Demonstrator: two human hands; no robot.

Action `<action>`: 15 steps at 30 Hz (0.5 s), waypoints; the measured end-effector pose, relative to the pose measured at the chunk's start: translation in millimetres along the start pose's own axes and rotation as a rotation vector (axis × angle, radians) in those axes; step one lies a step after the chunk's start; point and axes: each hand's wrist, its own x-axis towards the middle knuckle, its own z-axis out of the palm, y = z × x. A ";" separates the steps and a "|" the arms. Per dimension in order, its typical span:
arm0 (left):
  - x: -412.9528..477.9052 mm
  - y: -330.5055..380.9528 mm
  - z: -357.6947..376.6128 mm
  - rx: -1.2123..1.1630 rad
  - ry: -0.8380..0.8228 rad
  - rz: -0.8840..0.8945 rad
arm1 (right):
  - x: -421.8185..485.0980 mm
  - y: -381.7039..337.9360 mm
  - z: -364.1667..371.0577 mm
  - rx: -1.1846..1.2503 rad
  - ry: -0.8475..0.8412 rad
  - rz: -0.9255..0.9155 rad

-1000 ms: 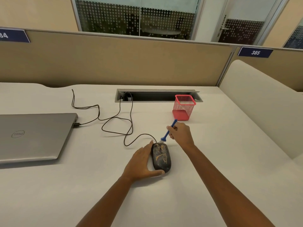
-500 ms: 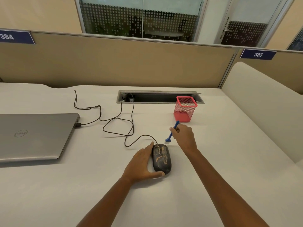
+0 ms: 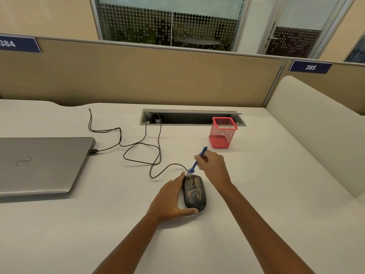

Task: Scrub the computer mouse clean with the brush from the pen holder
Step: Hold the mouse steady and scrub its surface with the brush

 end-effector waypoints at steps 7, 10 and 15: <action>-2.2 0.1 -0.8 0.009 0.021 0.002 | 2.8 0.7 -0.3 -0.191 0.008 -0.035; -1.6 1.8 -1.6 -0.006 0.020 0.018 | -0.8 -3.3 2.6 -0.088 0.007 -0.034; -2.6 1.4 -1.0 0.001 0.024 0.011 | 0.0 -2.6 2.1 -0.151 -0.043 -0.010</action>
